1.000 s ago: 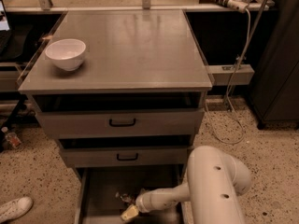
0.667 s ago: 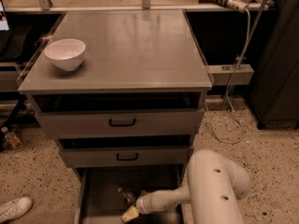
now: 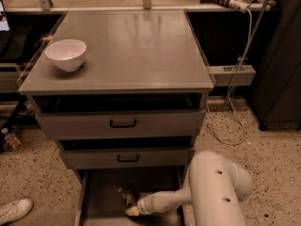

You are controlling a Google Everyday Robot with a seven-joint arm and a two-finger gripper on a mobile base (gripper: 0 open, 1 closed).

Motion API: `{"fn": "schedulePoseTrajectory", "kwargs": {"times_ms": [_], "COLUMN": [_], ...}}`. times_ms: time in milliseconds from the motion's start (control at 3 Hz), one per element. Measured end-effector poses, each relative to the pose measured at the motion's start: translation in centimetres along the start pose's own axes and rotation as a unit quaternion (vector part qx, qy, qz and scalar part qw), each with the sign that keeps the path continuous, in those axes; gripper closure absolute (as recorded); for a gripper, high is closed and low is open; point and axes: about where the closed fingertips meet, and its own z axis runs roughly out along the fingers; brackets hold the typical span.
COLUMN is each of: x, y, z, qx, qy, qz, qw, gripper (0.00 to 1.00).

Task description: Pick water bottle from bottom drawer and place on counter

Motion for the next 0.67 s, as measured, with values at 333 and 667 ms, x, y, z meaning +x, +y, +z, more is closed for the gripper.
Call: {"fn": "schedulePoseTrajectory", "kwargs": {"times_ms": [333, 667], "x": [0.0, 0.0], "y": [0.0, 0.01], "z": [0.0, 0.0], "qx": [0.0, 0.0], "qy": [0.0, 0.0], "qz": [0.0, 0.0], "qw": [1.0, 1.0], "gripper": [0.65, 0.89]}}
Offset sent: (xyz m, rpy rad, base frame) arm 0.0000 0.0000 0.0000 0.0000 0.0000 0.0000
